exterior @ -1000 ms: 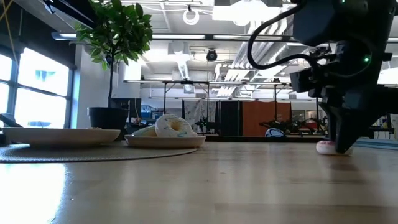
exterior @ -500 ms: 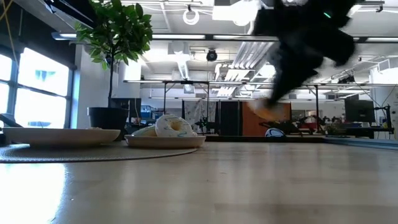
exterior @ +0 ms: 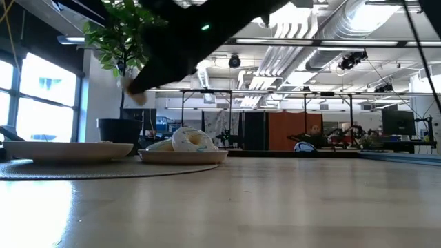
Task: Pick & Place donuts
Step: Put the small pink donut on the white plate, then put the small green donut on the white plate
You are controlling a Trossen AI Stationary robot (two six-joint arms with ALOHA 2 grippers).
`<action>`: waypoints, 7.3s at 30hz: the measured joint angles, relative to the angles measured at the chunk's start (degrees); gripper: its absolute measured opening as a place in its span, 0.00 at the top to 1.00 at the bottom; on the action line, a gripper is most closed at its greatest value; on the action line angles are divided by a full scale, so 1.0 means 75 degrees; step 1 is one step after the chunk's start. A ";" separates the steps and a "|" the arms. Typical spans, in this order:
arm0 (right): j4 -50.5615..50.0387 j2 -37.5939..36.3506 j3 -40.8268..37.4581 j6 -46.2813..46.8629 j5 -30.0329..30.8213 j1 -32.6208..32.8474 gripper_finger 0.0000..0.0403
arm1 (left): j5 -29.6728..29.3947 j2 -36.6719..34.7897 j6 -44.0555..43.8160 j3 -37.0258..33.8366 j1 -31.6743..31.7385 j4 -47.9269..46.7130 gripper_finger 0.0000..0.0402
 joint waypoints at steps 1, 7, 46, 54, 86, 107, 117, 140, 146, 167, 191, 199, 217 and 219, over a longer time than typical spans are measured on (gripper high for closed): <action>-0.0288 0.0309 0.0484 -0.0124 -0.0004 -0.0109 0.97 | -0.0013 -0.0013 0.0000 0.0000 0.0000 -0.0002 0.57; -0.0745 0.1813 0.2397 -0.0248 -0.0009 -0.0676 0.99 | -0.0035 -0.0044 0.0198 0.0000 0.0000 -0.0006 0.57; -0.0610 0.2779 0.3409 -0.0397 -0.0981 -0.0970 0.63 | -0.0157 -0.0044 0.0341 0.0000 0.0000 0.0003 0.57; -0.4305 0.2185 0.4617 -0.0603 -0.0204 -0.0625 0.65 | -0.0035 -0.0044 0.0313 0.0006 -0.0004 0.0025 0.57; -0.8270 -0.3184 -0.3099 0.8141 -0.4037 0.3258 0.69 | 0.0395 0.0081 -0.1436 -0.0015 -0.0003 -0.0730 0.57; -0.5716 -0.3271 -0.5004 0.7965 -0.3771 0.2900 0.90 | 0.0445 0.0078 -0.1451 -0.0015 0.0000 -0.0743 0.57; -0.5584 -0.3247 -0.3470 0.6315 -0.2335 0.2689 0.96 | 0.0391 0.0078 -0.1440 -0.0012 -0.0001 -0.0746 0.57; 0.2077 0.0446 0.0075 0.1426 0.1015 -0.0962 0.97 | 0.0362 0.0041 -0.0839 0.0001 0.0000 -0.0546 0.57; 0.0581 0.2020 0.2838 0.2181 -0.1144 -0.1525 0.99 | 0.1328 0.0371 -0.0567 0.0000 0.0000 -0.0674 0.57; -0.1938 0.3332 0.4937 0.3154 -0.1777 -0.1787 0.92 | 0.2056 0.2507 -0.2792 -0.0009 0.0003 -0.2526 0.57; -0.2754 0.3324 0.4942 0.2157 -0.1629 -0.1724 0.81 | 0.0734 0.0543 -0.3996 -0.1972 -0.0408 -0.0301 0.57; -0.2590 0.3324 0.4942 0.1783 -0.2086 -0.1718 0.76 | 0.0434 0.0777 -0.3941 -0.2848 0.0447 0.0665 0.57; -0.3215 0.3297 0.4942 0.1215 -0.2103 -0.1677 0.78 | 0.2691 0.0778 -0.3317 -0.4356 0.1451 0.2338 0.57; -0.3212 0.3275 0.4942 0.1215 -0.2108 -0.1674 0.78 | 0.2696 0.0778 -0.3322 -0.4380 0.1454 0.2245 0.57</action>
